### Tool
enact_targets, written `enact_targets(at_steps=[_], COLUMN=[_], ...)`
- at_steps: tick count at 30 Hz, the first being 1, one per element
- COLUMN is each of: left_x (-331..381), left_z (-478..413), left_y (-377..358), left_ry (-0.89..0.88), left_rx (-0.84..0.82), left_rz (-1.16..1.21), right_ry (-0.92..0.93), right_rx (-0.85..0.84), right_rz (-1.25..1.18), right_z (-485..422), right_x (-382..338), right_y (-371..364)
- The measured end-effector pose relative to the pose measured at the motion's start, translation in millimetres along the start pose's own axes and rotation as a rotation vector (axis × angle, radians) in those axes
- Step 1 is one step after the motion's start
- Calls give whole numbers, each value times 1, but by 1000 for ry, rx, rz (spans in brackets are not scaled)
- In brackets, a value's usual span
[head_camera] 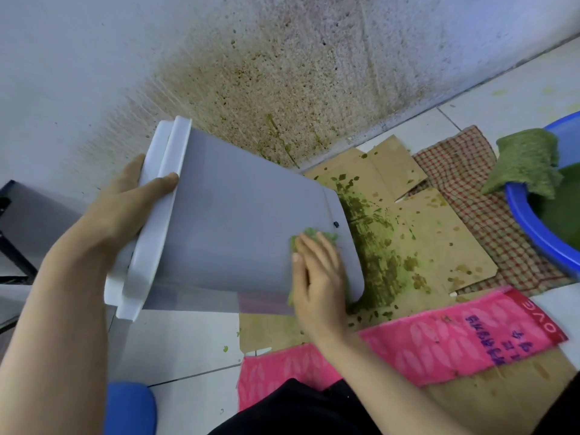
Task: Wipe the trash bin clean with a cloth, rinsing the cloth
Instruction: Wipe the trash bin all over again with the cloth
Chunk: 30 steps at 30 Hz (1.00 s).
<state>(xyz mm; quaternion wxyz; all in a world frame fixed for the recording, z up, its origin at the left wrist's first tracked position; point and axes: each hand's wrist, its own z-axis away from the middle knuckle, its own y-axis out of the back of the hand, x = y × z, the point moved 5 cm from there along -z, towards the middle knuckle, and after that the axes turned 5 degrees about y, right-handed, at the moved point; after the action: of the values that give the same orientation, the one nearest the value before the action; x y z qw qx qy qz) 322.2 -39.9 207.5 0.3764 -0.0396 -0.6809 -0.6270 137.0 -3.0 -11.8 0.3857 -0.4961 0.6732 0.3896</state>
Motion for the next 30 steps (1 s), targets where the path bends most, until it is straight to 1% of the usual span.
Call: enact_targets(at_steps=[3, 5, 7, 9, 11, 14, 16, 19, 22, 24, 26, 28, 30], left_x=[3, 5, 6, 5, 4, 4, 7, 15, 22, 30, 43, 63, 83], left_z=[2, 1, -1, -2, -2, -6, -6, -4, 1, 2, 5, 8, 12], left_y=[0, -2, -3, -3, -2, -2, -3, -7, -11, -17, -27, -42, -58], left_ry=[2, -5, -15, -22, -2, 9, 20, 6, 5, -11, -22, -25, -49], left_rx=[17, 24, 19, 3, 2, 22, 17, -3, 16, 24, 29, 42, 54], left_rz=[-11, -14, -15, -21, -18, -10, -18, -29, -44, -61, -57, -110, -179], right_ry=[210, 282, 305, 260, 194, 45, -71, -146, -234, -280, -317, -367, -420], right_rx=[-84, -95, -137, -271, -382, -456, -494, -486, -458, -399, -296, -208, -179], right_rz=[-26, -73, -142, -190, -146, -25, 5, -2, -1, -7, -48, -134, -238], right_z=[-18, -41, -69, -102, -136, -173, -174, -152, -112, -85, -64, -53, -49], right_x=[-71, -100, -113, -109, -87, -36, -5, 19, 34, 41, 44, 44, 41], right_y=[-23, -35, -47, -63, -77, -86, -81, -63, -37, -20, 0, 17, 32])
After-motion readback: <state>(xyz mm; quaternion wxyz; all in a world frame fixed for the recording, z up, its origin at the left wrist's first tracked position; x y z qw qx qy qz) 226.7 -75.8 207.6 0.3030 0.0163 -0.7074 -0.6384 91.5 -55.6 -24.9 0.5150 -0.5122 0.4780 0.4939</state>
